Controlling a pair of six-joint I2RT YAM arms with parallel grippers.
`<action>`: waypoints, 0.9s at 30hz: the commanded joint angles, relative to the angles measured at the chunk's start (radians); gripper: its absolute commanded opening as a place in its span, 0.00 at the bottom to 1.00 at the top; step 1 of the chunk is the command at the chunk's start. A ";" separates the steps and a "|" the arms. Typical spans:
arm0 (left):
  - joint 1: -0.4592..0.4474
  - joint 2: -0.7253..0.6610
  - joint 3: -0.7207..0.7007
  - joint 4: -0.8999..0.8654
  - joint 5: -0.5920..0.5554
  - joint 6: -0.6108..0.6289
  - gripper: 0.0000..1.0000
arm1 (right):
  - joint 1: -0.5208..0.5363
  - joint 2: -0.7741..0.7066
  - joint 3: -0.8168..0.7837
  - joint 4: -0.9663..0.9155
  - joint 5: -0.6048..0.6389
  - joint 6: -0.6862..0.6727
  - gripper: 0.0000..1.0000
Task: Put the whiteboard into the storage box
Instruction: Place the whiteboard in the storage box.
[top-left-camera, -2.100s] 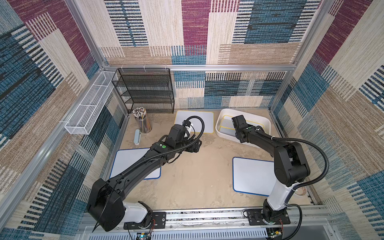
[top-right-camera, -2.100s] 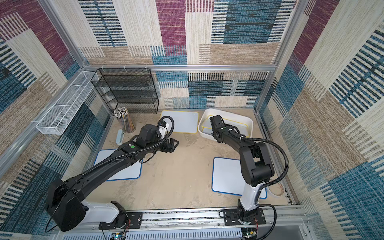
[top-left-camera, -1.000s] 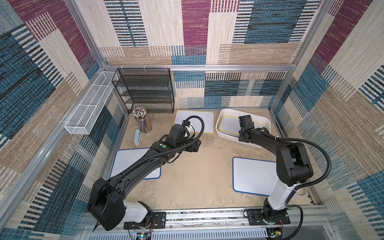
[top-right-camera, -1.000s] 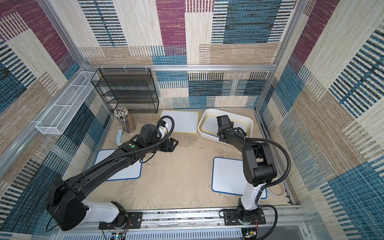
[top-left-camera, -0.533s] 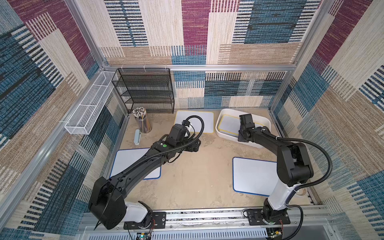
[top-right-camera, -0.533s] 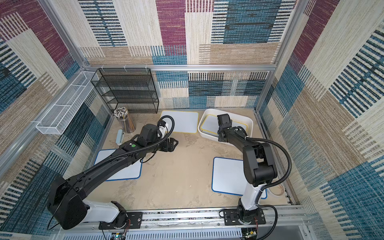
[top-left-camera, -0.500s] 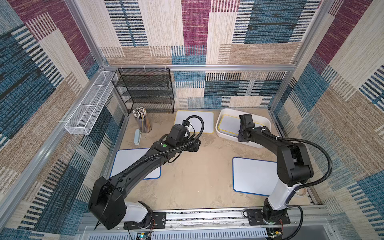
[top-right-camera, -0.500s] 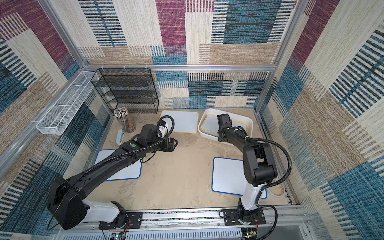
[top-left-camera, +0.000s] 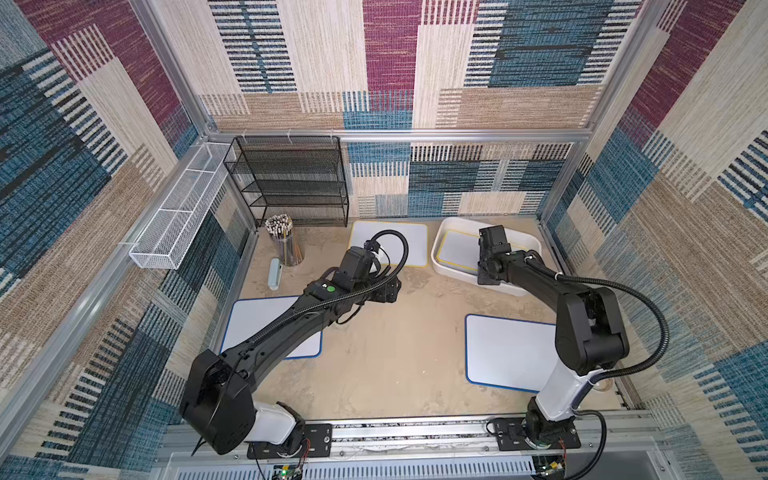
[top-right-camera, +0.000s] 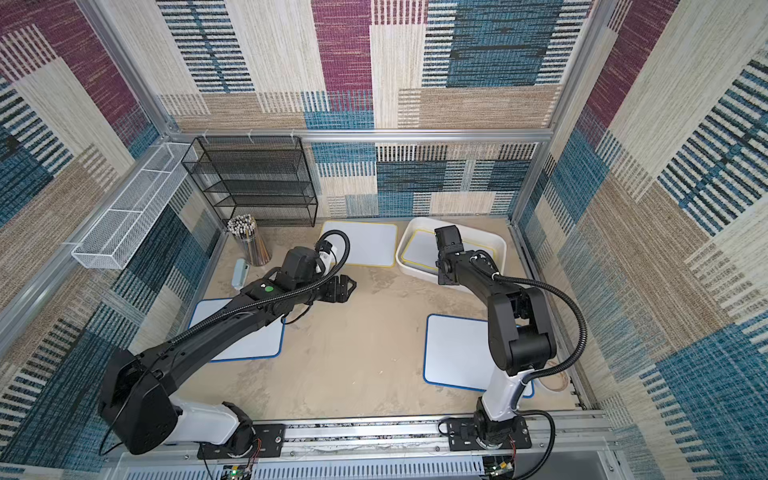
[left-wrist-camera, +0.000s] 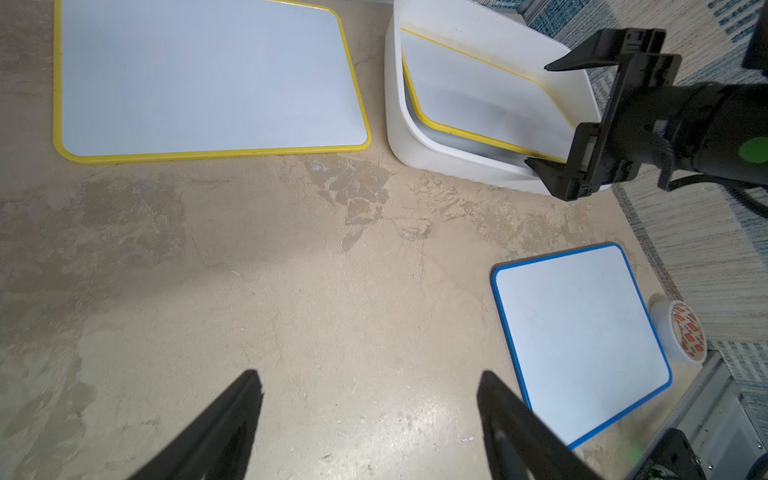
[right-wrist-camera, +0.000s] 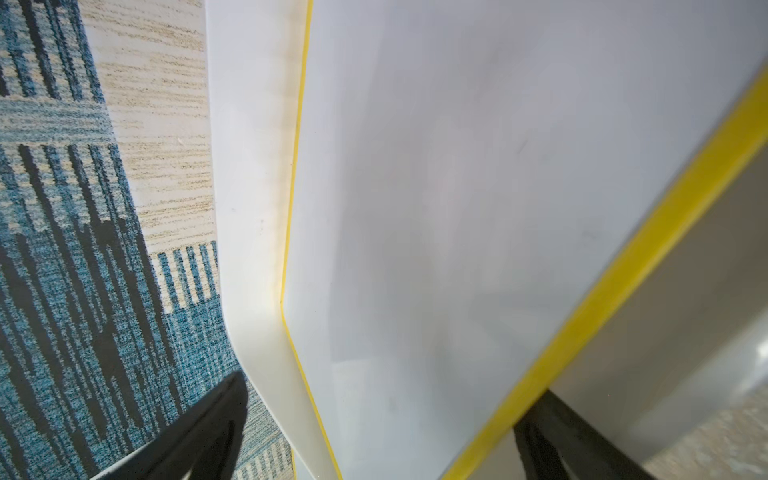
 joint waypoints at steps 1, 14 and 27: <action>0.003 0.010 0.013 -0.018 -0.005 -0.018 0.84 | 0.002 -0.025 -0.023 -0.044 0.001 -0.089 1.00; 0.008 0.042 0.024 -0.033 0.011 -0.034 0.84 | 0.002 -0.173 -0.202 0.091 -0.038 -0.380 1.00; 0.008 0.090 0.065 -0.101 0.009 -0.036 0.84 | 0.118 -0.438 -0.456 0.165 -0.037 -0.675 1.00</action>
